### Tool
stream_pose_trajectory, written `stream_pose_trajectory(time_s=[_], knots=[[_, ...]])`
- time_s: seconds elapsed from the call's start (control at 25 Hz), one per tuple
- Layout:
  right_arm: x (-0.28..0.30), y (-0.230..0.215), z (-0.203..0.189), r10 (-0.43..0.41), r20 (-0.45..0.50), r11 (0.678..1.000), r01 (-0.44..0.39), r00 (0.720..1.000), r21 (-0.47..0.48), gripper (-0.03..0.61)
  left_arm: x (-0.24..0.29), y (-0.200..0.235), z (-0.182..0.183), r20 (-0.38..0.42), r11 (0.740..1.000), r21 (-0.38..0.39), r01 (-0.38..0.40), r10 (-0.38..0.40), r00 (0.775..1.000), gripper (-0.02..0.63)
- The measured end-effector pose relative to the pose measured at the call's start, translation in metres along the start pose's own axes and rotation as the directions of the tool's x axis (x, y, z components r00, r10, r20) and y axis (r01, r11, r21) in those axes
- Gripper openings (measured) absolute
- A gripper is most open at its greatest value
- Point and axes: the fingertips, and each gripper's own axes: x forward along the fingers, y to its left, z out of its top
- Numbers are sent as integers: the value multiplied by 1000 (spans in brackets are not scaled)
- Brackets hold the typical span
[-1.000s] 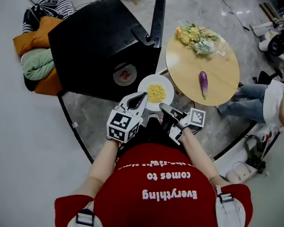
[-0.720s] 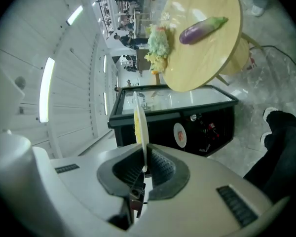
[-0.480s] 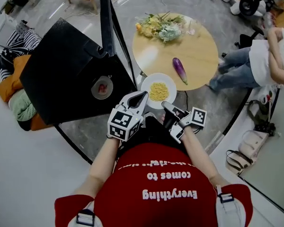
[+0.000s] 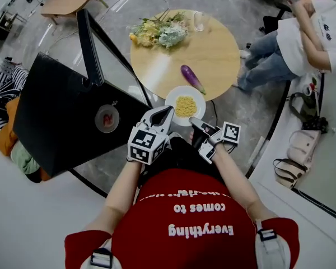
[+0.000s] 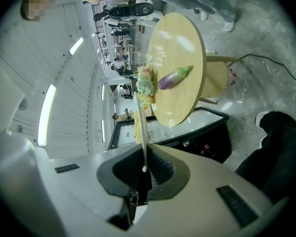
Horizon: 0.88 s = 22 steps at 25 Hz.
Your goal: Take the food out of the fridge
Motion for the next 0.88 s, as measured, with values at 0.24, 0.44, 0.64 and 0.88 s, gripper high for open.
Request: stream_pose_trajectory(time_s=[0.24,0.44,0.64,0.88], knots=[[17,-50,26,-97,-3,995,97,995,-23,23,36,10,-37,-73,999,-23,-44,42,996,5],[35,-77,50,-110,34,993,108,993,54,23,55,13,-57,-107,994,-81,-67,58,993,5],[52,-94,68,-127,70,983,117,989,139,21,74,23,-79,-162,987,-119,-111,91,983,5],[63,-111,75,-175,77,971,159,982,178,23,91,25,-93,-216,983,-122,-139,111,970,5]])
